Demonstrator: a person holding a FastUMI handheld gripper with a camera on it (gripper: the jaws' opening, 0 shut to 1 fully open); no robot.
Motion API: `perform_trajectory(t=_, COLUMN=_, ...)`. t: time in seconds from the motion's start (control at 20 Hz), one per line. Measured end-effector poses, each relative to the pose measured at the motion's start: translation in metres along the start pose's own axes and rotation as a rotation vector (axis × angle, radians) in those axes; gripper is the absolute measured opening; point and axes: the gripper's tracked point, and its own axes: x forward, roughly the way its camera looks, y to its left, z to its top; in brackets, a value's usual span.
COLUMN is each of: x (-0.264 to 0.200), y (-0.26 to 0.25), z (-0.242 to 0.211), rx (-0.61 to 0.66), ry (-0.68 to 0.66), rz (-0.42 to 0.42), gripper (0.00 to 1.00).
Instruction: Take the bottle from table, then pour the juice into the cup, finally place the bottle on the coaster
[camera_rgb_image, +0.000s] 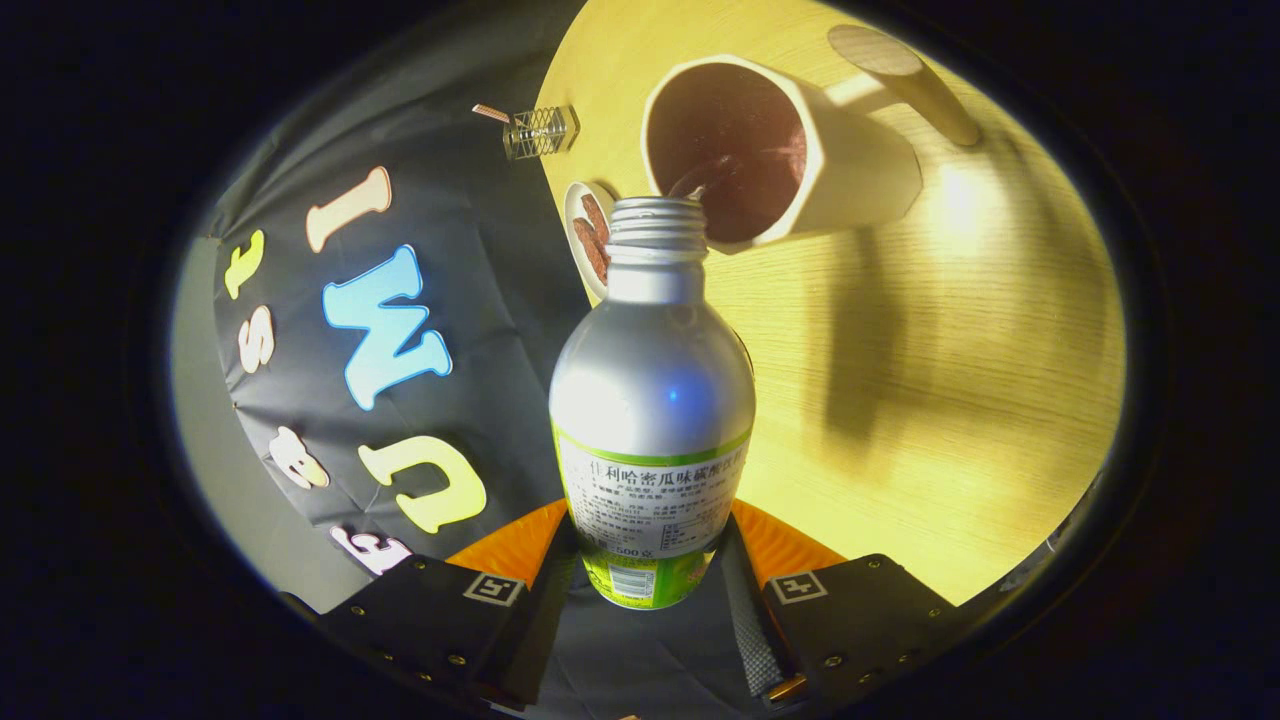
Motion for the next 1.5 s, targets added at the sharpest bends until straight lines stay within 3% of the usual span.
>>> perform_trajectory(t=1.5, x=-0.015, y=0.017, z=0.002, rx=0.175, ry=0.068, rz=-0.025, gripper=0.74)
